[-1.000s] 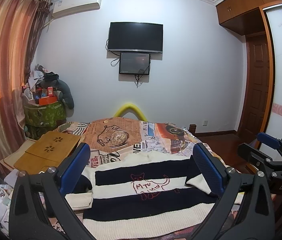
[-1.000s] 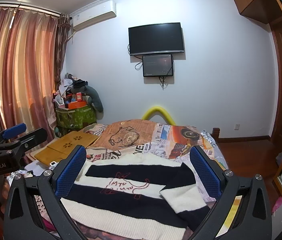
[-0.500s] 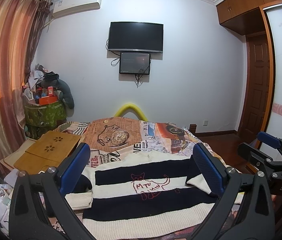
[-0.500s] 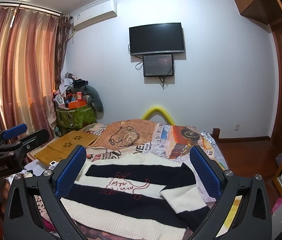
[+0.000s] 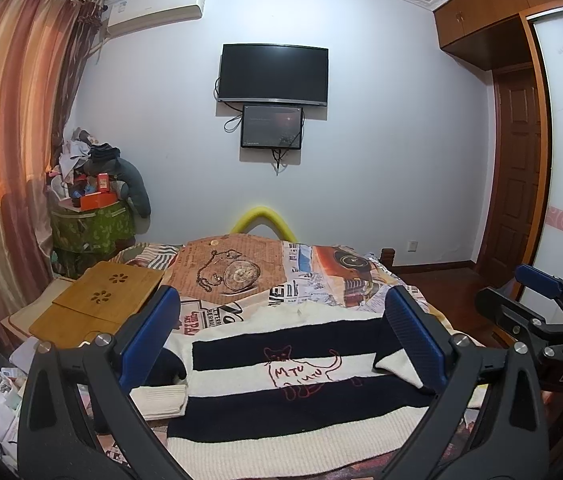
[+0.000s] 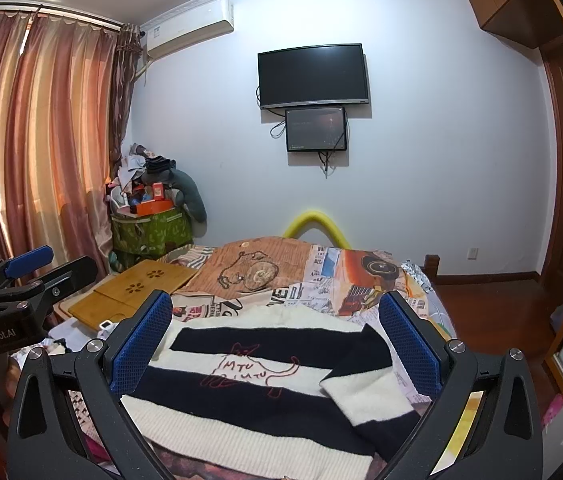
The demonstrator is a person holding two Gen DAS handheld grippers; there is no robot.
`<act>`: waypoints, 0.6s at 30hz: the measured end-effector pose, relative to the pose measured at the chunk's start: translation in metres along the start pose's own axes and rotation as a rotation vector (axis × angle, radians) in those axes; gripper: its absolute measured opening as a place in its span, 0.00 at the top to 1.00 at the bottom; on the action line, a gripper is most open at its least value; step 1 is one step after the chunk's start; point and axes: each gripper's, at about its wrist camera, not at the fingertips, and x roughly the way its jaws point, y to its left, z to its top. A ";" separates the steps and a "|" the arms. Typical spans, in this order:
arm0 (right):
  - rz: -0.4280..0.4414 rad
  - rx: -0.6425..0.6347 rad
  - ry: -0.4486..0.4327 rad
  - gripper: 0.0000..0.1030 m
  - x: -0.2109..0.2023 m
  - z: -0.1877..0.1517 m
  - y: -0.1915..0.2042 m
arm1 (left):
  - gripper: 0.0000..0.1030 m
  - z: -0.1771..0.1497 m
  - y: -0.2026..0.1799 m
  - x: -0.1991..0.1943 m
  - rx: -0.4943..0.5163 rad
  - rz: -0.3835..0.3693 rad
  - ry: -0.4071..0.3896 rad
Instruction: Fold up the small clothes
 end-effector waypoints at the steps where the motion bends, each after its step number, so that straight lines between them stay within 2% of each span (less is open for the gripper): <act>1: -0.001 0.000 0.000 0.00 0.000 0.000 0.000 | 0.00 0.000 0.000 0.000 0.000 0.001 -0.001; 18: -0.006 -0.004 -0.001 0.00 0.000 -0.002 0.002 | 0.00 -0.001 0.002 0.001 -0.007 0.011 0.005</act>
